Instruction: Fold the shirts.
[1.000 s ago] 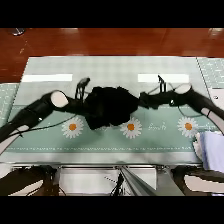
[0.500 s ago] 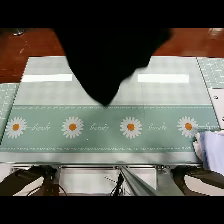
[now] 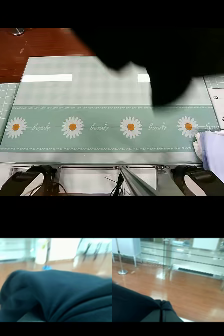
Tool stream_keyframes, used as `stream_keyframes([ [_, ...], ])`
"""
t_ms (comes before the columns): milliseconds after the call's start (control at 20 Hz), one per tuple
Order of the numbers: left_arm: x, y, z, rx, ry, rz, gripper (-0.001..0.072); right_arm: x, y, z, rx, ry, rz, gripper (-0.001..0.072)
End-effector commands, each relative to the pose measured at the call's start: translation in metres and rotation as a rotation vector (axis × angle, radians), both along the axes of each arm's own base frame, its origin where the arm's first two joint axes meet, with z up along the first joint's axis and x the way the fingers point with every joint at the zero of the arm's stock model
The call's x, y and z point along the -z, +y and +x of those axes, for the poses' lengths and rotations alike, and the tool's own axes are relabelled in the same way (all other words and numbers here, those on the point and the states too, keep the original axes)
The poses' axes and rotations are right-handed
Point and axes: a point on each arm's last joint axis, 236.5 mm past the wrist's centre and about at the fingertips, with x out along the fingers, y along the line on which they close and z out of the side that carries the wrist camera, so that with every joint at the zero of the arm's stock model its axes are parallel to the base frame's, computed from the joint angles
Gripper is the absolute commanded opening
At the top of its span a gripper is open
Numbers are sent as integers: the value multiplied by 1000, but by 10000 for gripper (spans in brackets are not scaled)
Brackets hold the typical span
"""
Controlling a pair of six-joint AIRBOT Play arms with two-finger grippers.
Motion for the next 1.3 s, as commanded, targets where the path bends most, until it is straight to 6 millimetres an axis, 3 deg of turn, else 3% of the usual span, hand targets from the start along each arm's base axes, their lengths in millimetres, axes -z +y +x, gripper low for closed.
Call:
stream_keyframes([
  [0,59,13,-40,-48,204,67,22,43,-17,-49,46,116,-38,20],
  [100,117,13,-43,-37,383,80,22,84,-18,-48,50,248,-40,20],
  [250,217,13,-30,-30,627,72,22,156,-3,-28,8,456,-23,20],
  [400,313,4,-1,-19,816,2,22,230,18,4,-47,631,16,20],
  [500,362,-3,23,-33,875,-67,22,280,22,33,-26,701,59,20],
  [650,419,-10,55,-65,952,-109,22,352,22,72,22,827,91,20],
  [850,481,-21,92,-99,1059,-131,23,414,24,135,79,921,118,21],
  [1050,531,-38,99,-106,1222,-225,31,474,35,179,119,1009,218,23],
  [1100,539,-39,99,-107,1246,-226,184,486,39,185,122,1032,248,133],
  [1150,541,-39,101,-106,1259,-223,537,494,43,190,122,1057,265,471],
  [1200,536,-32,104,-106,1262,-213,707,495,39,195,121,1072,258,633],
  [1250,526,-18,110,-115,1259,-202,706,489,26,199,131,1089,252,624],
])
